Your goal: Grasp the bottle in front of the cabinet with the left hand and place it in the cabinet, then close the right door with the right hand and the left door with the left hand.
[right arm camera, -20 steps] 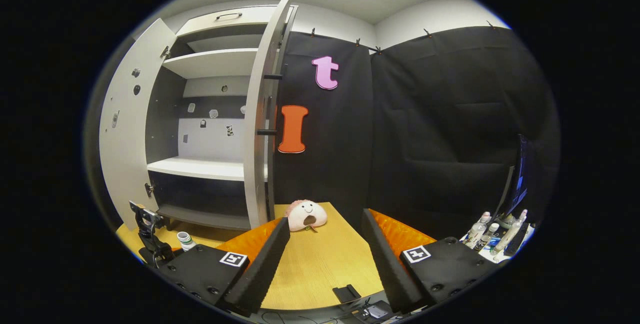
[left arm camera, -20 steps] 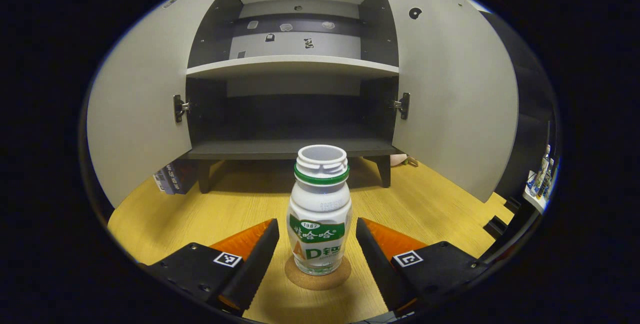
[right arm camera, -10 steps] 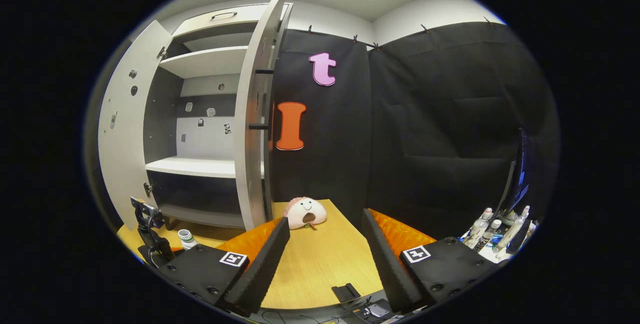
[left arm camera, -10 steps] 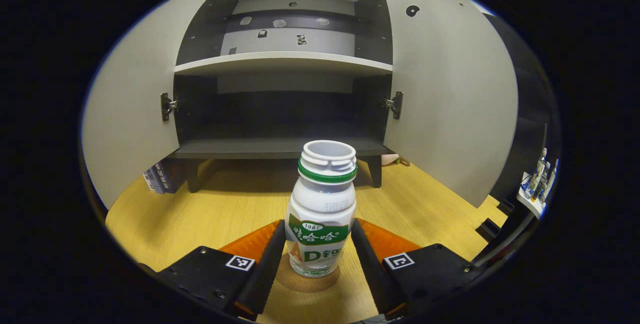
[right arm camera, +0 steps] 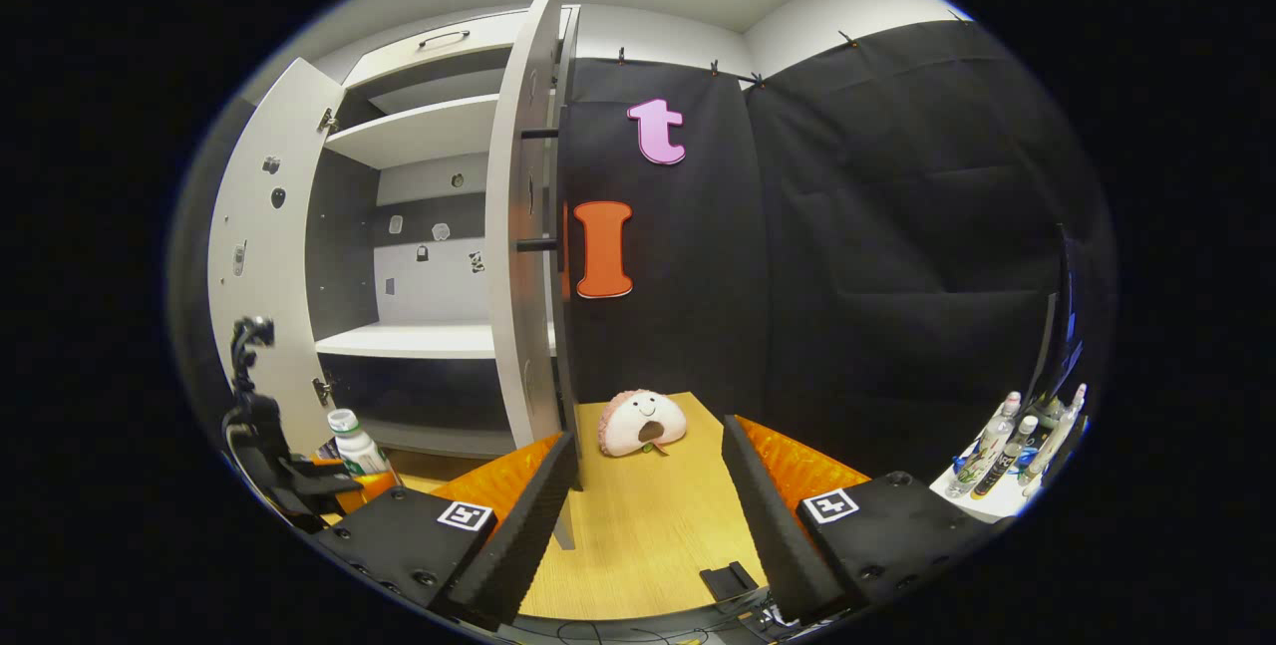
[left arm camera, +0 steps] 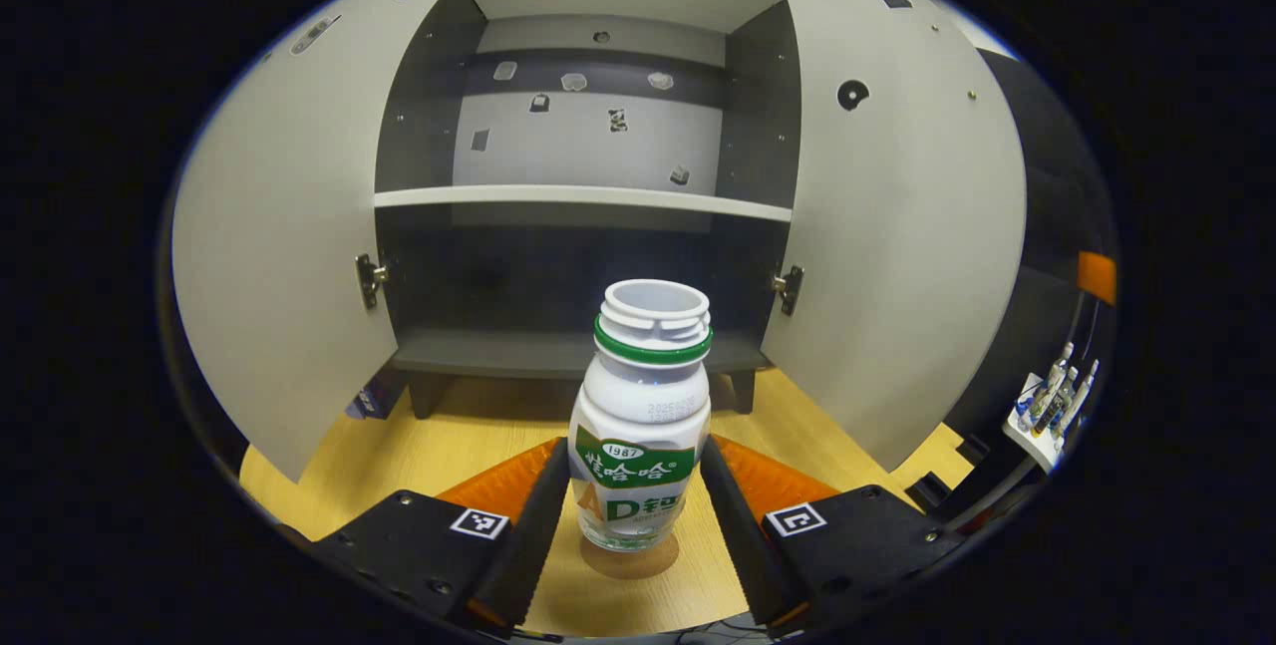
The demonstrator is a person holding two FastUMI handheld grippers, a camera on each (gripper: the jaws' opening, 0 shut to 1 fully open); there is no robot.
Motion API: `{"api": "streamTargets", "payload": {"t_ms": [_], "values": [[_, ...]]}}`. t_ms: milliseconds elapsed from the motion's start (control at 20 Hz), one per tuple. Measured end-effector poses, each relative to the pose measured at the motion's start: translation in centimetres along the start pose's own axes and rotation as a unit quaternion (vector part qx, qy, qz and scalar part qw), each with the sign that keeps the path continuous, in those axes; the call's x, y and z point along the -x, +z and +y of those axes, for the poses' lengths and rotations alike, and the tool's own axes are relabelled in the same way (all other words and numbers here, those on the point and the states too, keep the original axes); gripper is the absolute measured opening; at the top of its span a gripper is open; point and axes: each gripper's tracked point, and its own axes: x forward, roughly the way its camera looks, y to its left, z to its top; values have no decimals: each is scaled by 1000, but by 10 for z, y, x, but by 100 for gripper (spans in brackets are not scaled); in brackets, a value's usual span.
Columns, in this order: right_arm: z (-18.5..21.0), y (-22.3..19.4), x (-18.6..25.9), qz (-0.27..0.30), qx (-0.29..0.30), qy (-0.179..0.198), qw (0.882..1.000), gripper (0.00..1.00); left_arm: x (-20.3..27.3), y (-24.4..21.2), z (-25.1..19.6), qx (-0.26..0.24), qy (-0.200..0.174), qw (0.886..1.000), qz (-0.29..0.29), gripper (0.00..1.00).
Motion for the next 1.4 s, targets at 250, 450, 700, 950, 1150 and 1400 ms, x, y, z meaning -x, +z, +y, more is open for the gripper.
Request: {"api": "streamTargets", "payload": {"t_ms": [250, 450, 700, 950, 1150, 1400], "values": [[12, -9, 0, 10, -1, 21, 1000, 97, 5, 35, 9, -11, 2, 1000, -18, 79], [20, -13, 6, 13, 4, 35, 999, 97, 4, 58, 10, 4, -4, 1000, -23, 79], [20, -19, 5, 21, -1, 42, 999, 97, -11, 87, 23, -28, 1, 999, -35, 79], [16, -22, 1, 29, -4, 42, 999, 97, -35, 118, 28, -58, 0, 997, -54, 79], [4, -22, -6, 30, -7, 29, 999, 97, -56, 136, 18, -32, -15, 998, -60, 79], [-10, -23, -15, 34, -15, 7, 999, 97, -80, 143, 17, -18, -15, 998, -51, 79]]}}
